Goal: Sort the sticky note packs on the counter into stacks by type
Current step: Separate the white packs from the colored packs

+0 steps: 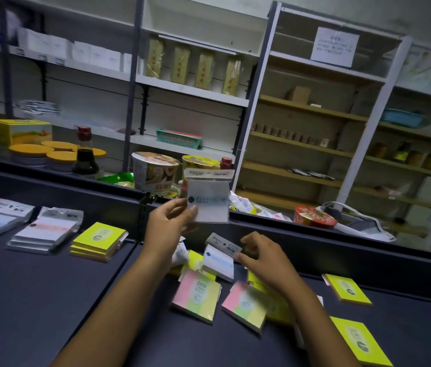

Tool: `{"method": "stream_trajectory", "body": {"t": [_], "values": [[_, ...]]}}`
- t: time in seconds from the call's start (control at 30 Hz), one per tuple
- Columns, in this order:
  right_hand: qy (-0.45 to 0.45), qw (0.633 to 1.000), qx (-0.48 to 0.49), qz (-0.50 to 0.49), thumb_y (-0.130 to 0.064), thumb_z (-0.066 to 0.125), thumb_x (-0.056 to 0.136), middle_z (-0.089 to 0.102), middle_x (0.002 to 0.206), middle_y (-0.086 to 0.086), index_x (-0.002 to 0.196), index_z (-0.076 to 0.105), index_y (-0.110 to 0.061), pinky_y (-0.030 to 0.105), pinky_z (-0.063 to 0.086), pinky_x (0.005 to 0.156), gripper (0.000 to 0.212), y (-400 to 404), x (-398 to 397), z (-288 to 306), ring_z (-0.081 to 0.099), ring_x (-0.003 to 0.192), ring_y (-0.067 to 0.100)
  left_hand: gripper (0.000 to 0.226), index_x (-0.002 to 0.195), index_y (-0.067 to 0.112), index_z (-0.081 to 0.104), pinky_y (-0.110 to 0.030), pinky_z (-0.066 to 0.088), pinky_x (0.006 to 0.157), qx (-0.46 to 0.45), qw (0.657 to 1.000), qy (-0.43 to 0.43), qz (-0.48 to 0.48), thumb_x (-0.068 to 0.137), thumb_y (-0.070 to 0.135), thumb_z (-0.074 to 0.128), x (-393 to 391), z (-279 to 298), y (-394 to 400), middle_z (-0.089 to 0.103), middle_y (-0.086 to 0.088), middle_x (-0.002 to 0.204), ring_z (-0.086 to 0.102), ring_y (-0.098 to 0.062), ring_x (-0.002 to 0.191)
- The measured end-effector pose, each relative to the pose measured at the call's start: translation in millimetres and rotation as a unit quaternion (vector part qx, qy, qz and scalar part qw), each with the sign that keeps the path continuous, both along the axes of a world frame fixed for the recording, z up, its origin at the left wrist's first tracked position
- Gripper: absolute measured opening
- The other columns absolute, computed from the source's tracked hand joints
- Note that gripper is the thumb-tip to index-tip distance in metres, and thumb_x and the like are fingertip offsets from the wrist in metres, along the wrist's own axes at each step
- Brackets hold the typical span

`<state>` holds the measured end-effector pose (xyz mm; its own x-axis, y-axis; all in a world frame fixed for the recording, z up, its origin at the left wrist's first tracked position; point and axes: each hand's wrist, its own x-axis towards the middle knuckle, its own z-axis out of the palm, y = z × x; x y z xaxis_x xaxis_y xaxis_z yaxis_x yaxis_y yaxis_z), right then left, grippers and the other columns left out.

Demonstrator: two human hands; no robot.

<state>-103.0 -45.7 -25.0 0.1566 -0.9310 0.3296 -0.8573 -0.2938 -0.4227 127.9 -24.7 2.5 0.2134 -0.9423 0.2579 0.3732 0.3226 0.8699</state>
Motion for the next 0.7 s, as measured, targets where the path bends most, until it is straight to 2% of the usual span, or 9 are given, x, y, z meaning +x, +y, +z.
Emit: {"method": "stream_trajectory", "body": {"t": [0.13, 0.23, 0.33, 0.4, 0.47, 0.6, 0.7], "values": [[0.010, 0.999, 0.035, 0.009, -0.047, 0.068, 0.088, 0.061, 0.112, -0.007, 0.121, 0.056, -0.026, 0.033, 0.054, 0.088, 0.040, -9, 17, -7, 0.060, 0.097, 0.009, 0.018, 0.100, 0.024, 0.063, -0.035, 0.059, 0.081, 0.005, 1.000, 0.012, 0.021, 0.089, 0.010, 0.069, 3, -2, -2, 0.070, -0.004, 0.108, 0.068, -0.026, 0.104], [0.043, 0.997, 0.061, -0.008, -0.055, 0.068, 0.085, 0.059, 0.111, -0.004, 0.115, 0.055, -0.023, 0.033, 0.050, 0.082, 0.046, -16, 20, -16, 0.057, 0.096, 0.014, 0.019, 0.096, 0.027, 0.063, -0.029, 0.058, 0.074, 0.011, 0.999, 0.023, 0.038, 0.090, 0.010, 0.068, 6, -4, -4, 0.070, 0.000, 0.103, 0.069, -0.023, 0.101], [0.083, 0.993, 0.084, -0.012, -0.068, 0.064, 0.081, 0.056, 0.107, -0.005, 0.111, 0.053, -0.025, 0.031, 0.040, 0.076, 0.053, -19, 19, -24, 0.051, 0.097, 0.016, 0.021, 0.111, 0.015, 0.063, -0.021, 0.058, 0.065, 0.021, 0.998, 0.032, 0.049, 0.091, 0.009, 0.067, 8, -7, -5, 0.069, -0.001, 0.105, 0.069, -0.023, 0.099], [0.095, 0.992, 0.088, -0.012, -0.073, 0.059, 0.080, 0.056, 0.111, -0.006, 0.117, 0.054, -0.027, 0.031, 0.037, 0.081, 0.059, -20, 17, -28, 0.049, 0.104, 0.016, 0.029, 0.120, 0.011, 0.060, -0.021, 0.058, 0.065, 0.024, 0.998, 0.038, 0.048, 0.092, 0.009, 0.067, 9, -8, -5, 0.068, -0.004, 0.108, 0.069, -0.025, 0.099], [0.104, 0.990, 0.090, -0.012, -0.077, 0.056, 0.079, 0.055, 0.115, -0.006, 0.123, 0.054, -0.031, 0.032, 0.036, 0.086, 0.064, -20, 16, -31, 0.046, 0.110, 0.017, 0.030, 0.121, 0.011, 0.059, -0.023, 0.059, 0.068, 0.024, 0.998, 0.035, 0.049, 0.092, 0.009, 0.066, 9, -9, -6, 0.068, -0.004, 0.108, 0.070, -0.024, 0.098], [0.086, 0.992, 0.094, -0.010, -0.079, 0.057, 0.076, 0.054, 0.117, -0.008, 0.121, 0.051, -0.036, 0.033, 0.033, 0.087, 0.062, -17, 15, -32, 0.044, 0.112, 0.016, 0.026, 0.117, 0.014, 0.059, -0.021, 0.060, 0.064, 0.026, 0.998, 0.032, 0.046, 0.092, 0.009, 0.066, 9, -9, -6, 0.068, -0.002, 0.104, 0.071, -0.019, 0.090], [0.043, 0.996, 0.083, -0.003, -0.076, 0.063, 0.075, 0.058, 0.115, -0.011, 0.107, 0.048, -0.036, 0.033, 0.031, 0.084, 0.053, -11, 18, -31, 0.045, 0.109, 0.015, 0.029, 0.120, 0.011, 0.060, -0.021, 0.059, 0.064, 0.029, 0.998, 0.022, 0.043, 0.092, 0.010, 0.066, 8, -12, -6, 0.069, -0.004, 0.108, 0.071, -0.021, 0.095]]}}
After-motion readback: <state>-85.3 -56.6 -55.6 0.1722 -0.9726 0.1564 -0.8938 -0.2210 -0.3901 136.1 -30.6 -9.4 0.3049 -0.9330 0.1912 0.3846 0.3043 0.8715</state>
